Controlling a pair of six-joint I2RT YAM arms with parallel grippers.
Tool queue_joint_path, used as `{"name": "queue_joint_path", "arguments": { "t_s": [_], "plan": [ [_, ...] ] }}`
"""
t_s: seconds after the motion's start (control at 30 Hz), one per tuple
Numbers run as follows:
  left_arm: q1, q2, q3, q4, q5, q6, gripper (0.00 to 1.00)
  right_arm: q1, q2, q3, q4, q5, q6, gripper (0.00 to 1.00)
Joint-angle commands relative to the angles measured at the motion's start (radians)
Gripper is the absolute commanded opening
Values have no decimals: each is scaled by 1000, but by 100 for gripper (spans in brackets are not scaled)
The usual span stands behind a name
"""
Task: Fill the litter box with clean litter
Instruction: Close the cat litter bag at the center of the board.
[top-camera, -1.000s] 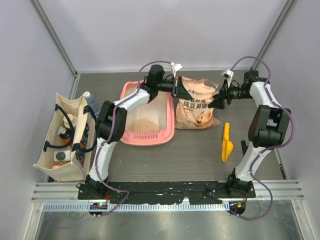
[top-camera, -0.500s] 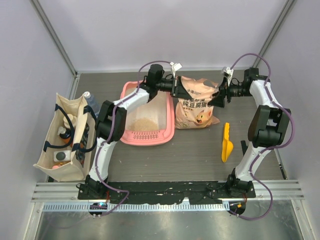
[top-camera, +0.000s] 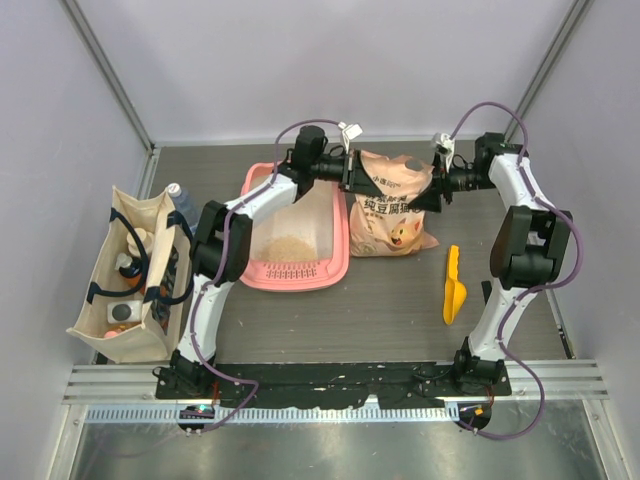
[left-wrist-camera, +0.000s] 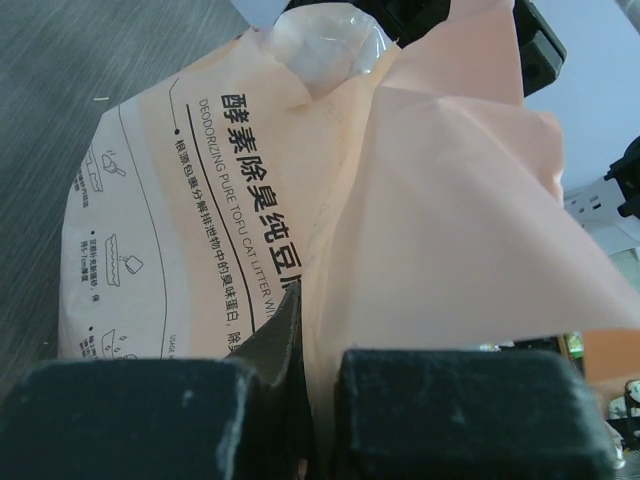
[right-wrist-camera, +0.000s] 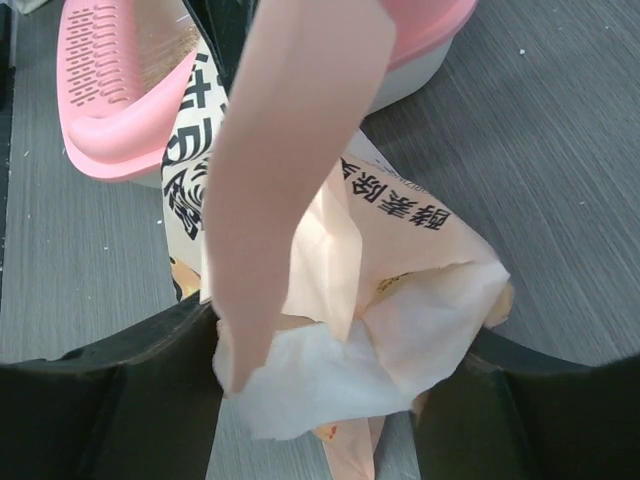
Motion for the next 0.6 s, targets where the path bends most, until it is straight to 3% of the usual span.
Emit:
{"name": "queue_joint_path", "arguments": {
  "t_s": [0.0, 0.03, 0.07, 0.13, 0.2, 0.27, 0.33, 0.43, 0.57],
  "plan": [
    [12, -44, 89, 9, 27, 25, 0, 27, 40, 59, -31, -72, -25, 62],
    [13, -44, 96, -3, 6, 41, 0, 27, 47, 74, -43, -81, -23, 56],
    [15, -46, 99, -29, -8, 51, 0, 26, 47, 77, -50, -98, -13, 44],
    [21, -44, 105, -40, -32, 63, 0, 23, 49, 93, -94, -107, -20, 36],
    [27, -43, 109, -55, -39, 69, 0, 15, 46, 105, -144, -121, -34, 33],
    [32, -41, 111, -61, -49, 74, 0, 10, 46, 136, -192, -137, -54, 38],
    [30, -40, 111, -60, -51, 72, 0, 3, 44, 155, -224, -156, -52, 55],
    [30, -40, 109, -57, -51, 69, 0, 3, 60, 160, -223, -193, -43, 74],
    [32, -38, 111, -58, -55, 69, 0, 10, 107, 188, -255, -213, -55, 74]
  ]
}}
